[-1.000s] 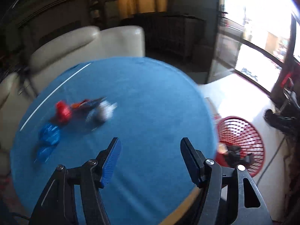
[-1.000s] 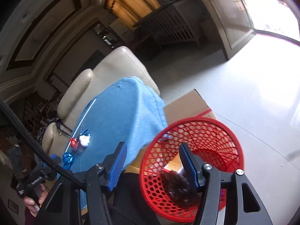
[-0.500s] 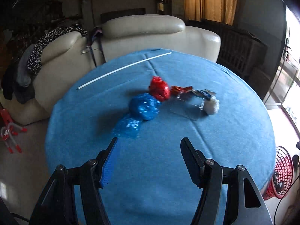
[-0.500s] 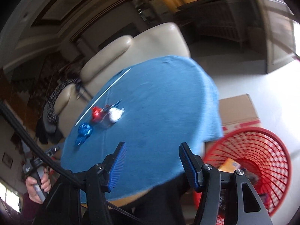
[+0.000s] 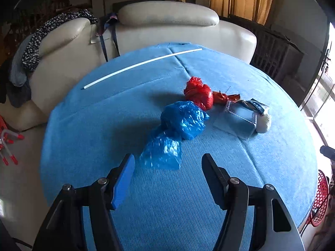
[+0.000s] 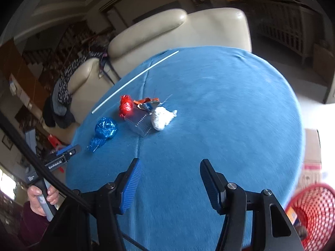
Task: Collect trash
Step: 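Move both tools back over the remaining wrappers on the table, then grasp the blue plastic wrapper with the left tool while the right grasps the white tissue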
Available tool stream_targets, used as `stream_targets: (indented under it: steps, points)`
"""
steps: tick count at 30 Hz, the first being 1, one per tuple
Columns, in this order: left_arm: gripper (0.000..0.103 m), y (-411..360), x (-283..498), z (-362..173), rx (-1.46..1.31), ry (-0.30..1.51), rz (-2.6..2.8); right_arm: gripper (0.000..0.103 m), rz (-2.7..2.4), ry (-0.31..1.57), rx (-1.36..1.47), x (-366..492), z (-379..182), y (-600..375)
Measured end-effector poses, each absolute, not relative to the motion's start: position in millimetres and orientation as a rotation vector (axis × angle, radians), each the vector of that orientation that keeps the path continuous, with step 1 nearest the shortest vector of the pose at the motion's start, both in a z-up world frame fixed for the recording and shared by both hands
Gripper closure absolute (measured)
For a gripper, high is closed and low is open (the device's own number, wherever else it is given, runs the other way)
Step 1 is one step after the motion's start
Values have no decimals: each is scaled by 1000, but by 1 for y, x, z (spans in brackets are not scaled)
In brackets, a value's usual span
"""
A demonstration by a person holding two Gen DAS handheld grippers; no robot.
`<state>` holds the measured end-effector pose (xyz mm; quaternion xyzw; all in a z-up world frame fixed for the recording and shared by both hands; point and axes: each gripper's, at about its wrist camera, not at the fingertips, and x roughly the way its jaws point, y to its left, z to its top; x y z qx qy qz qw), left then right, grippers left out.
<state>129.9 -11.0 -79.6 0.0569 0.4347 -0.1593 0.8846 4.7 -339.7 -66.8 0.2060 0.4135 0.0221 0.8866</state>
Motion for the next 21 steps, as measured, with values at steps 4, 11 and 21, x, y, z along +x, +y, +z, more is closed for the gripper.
stream_targets:
  steps: [4,11,21]
  points:
    - [36,-13,152,-83,105,919,-361,41,72,891,414,45,-74,-329]
    - [36,-27,187,-86,111,930,-412,42,73,956,444,107,-101,-323]
    - [41,-35,222,-107,7,998,-471,71,44,1024,499,173,-140,-317]
